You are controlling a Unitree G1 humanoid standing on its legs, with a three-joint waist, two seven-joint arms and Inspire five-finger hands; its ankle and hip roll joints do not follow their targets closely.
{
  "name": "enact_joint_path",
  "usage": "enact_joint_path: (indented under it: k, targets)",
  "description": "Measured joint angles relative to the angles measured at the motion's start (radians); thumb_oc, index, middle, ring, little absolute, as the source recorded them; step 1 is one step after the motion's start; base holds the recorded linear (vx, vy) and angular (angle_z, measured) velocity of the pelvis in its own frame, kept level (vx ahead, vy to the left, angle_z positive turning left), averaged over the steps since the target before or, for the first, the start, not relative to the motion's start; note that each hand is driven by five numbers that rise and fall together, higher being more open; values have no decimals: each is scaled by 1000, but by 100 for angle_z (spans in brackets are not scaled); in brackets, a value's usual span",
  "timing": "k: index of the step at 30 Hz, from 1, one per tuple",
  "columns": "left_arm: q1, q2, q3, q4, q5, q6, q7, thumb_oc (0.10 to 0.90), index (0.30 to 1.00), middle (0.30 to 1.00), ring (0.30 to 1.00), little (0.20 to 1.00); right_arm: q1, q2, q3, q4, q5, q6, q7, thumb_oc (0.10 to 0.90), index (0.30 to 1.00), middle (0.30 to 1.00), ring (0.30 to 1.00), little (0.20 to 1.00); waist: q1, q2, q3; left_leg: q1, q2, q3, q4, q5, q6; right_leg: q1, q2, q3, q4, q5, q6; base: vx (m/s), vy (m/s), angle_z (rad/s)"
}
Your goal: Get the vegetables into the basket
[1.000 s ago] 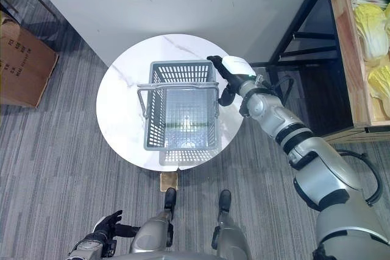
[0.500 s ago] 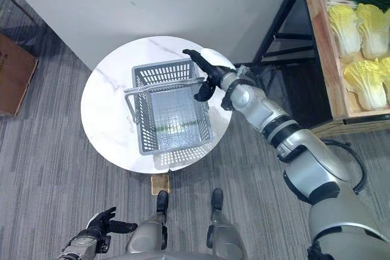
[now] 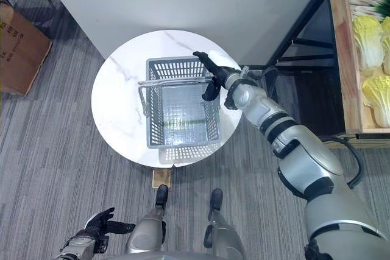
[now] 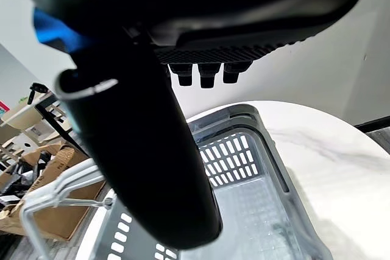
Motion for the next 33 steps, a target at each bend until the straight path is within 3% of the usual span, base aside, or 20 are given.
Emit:
enact_joint_path:
  k: [2, 3, 4, 7, 19, 23, 26, 30, 33]
  targets:
    - [0, -1, -2, 0, -17, -3, -1, 900, 1000, 1000, 1000, 1000, 1, 20, 0, 27, 0, 3, 1, 900, 1000, 1000, 1000, 1000, 4, 10, 3, -4, -10, -4, 0, 0, 0, -1, -10, -4, 0, 0, 0, 4, 56, 8]
    - [0, 0, -3, -2, -17, -4, 0, 900, 1000, 1000, 1000, 1000, 1, 24, 0, 36, -4, 1, 1, 567, 533, 533, 533, 533, 5, 16, 2, -7, -12, -6, 0, 1, 1, -2, -13, -7, 0, 0, 1, -3, 53, 7]
    - [-2, 0, -7, -6, -17, -6, 0, 900, 1000, 1000, 1000, 1000, -3, 26, 1, 54, -10, 0, 0, 400, 300, 300, 300, 300, 10, 20, 2, -11, -15, -9, 0, 2, 3, -5, -14, -9, 0, 0, 1, -1, 35, 11]
    - [-14, -1, -45, -23, -17, -14, 0, 900, 1000, 1000, 1000, 1000, -15, 27, -2, 153, -41, 2, -16, 400, 300, 300, 300, 300, 27, 38, 2, -29, -23, -24, 0, 9, 9, -15, -22, -20, 0, 0, 1, -3, 28, 13]
    - [-14, -2, -64, -20, -13, -15, -1, 900, 1000, 1000, 1000, 1000, -7, 46, 10, 208, -119, -14, -7, 400, 300, 300, 300, 300, 26, 59, -4, -23, -28, -24, 0, 12, 12, -11, -27, -18, 0, 3, 5, -2, 11, 0]
    - [-33, -1, -58, -20, 23, -2, -1, 900, 1000, 1000, 1000, 1000, 43, -30, 37, 10, -140, 1, 16, 400, 300, 300, 300, 300, 5, 61, -6, 4, -26, -17, -4, 13, 13, 9, -29, -10, 0, 4, 7, 4, 5, -6]
    - [-43, -1, -45, -25, 47, 3, -2, 900, 1000, 1000, 1000, 1000, 142, -163, 39, -323, -149, -8, 44, 400, 300, 300, 300, 300, -19, 60, -6, 32, -26, 12, -5, 10, 15, 22, -29, 17, 0, 8, 11, 30, 1, -19]
    - [-39, -6, 13, -16, 93, 9, -7, 900, 1000, 1000, 1000, 1000, 271, -258, -4, -516, -144, -18, 79, 400, 300, 300, 300, 300, -57, 59, -8, 73, -24, 38, -6, 0, 17, 48, -27, 41, 0, 8, 12, 49, -7, -20]
    - [14, -10, 30, -12, 124, 20, -7, 900, 1000, 1000, 1000, 1000, 392, -266, -63, -582, -97, -45, 99, 400, 300, 300, 300, 300, -93, 57, -22, 105, -24, 70, -6, -14, 21, 61, -25, 73, 0, 8, 12, 38, -19, -36]
